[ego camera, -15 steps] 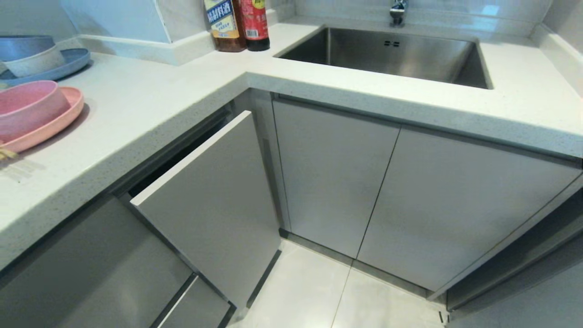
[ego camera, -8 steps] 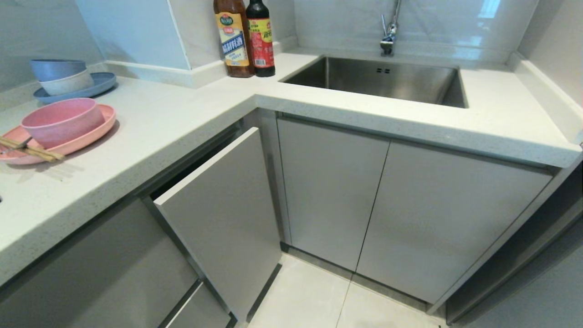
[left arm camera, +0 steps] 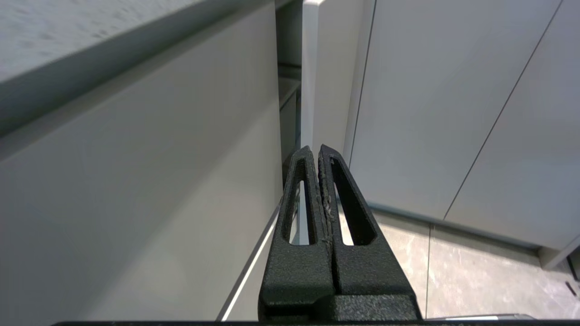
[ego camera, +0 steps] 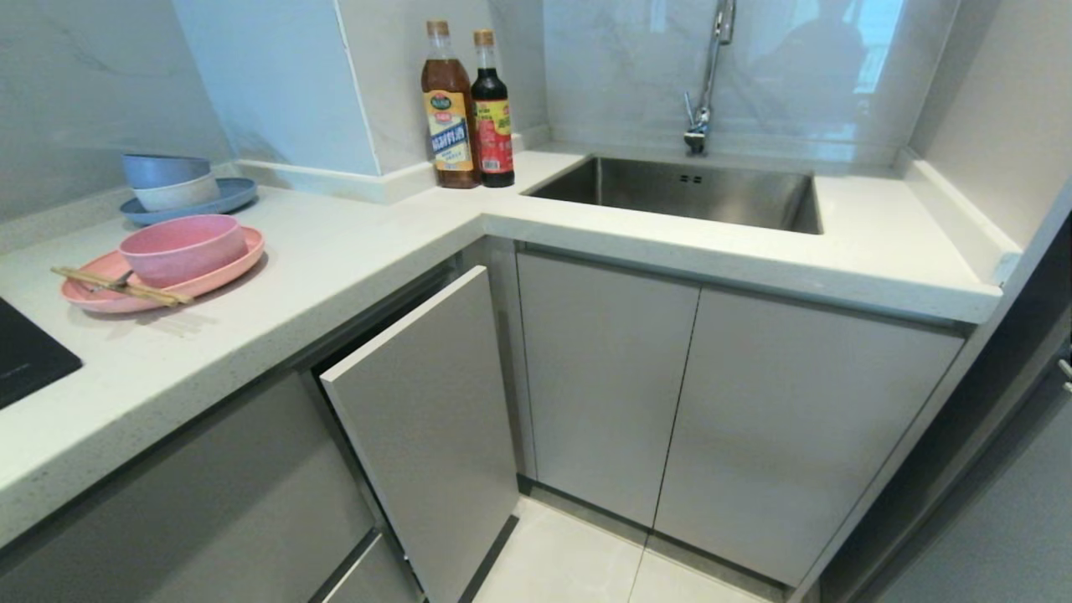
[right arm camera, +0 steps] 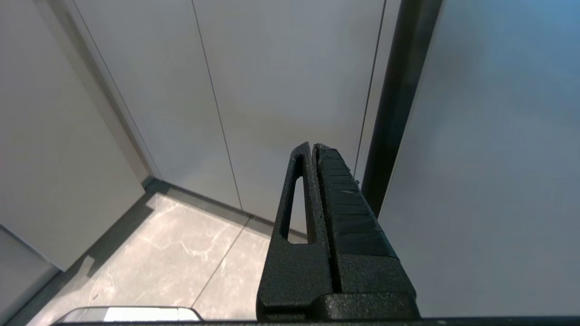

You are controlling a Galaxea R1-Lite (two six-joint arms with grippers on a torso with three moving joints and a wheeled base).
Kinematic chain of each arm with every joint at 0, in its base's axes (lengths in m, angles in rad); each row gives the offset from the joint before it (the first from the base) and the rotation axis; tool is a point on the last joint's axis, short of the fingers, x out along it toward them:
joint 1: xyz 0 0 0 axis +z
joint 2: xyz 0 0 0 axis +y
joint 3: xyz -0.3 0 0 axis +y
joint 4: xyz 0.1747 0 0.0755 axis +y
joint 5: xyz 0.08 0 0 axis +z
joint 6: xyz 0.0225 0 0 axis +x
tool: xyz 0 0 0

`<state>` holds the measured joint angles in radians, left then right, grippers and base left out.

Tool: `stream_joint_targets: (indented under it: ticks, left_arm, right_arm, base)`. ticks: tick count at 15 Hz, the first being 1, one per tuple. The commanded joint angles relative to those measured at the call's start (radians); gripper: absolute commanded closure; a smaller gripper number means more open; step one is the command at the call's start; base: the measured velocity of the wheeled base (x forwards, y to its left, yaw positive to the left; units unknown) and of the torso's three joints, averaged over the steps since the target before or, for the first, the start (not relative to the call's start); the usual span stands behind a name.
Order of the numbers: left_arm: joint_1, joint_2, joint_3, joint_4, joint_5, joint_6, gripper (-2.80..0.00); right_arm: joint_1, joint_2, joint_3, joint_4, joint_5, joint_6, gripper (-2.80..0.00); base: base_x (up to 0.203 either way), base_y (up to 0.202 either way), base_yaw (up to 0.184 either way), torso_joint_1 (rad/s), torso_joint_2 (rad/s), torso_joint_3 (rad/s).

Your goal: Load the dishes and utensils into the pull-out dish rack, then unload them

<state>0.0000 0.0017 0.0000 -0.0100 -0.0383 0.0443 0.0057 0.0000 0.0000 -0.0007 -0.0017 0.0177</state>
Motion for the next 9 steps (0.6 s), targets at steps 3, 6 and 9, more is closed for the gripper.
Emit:
stream_joint_targets:
  ticks: [3, 6, 9]
  left_arm:
    - [0.000, 0.001, 0.009, -0.001, 0.000, -0.001, 0.00]
    - [0.000, 0.001, 0.009, -0.001, 0.000, -0.001, 0.00]
    - [0.000, 0.001, 0.011, -0.002, 0.000, -0.003, 0.00]
  right_arm:
    - [0.000, 0.000, 0.002, -0.001, 0.000, 0.001, 0.00]
    - [0.000, 0.000, 0.002, 0.000, 0.000, 0.000, 0.00]
    - [0.000, 0.000, 0.002, 0.000, 0.000, 0.000, 0.00]
  base:
    - [0.000, 0.000, 0.000, 0.004, 0.00, 0.201]
    - [0.000, 0.000, 0.000, 0.002, 0.00, 0.202]
    - [0.000, 0.000, 0.000, 0.001, 0.00, 0.200]
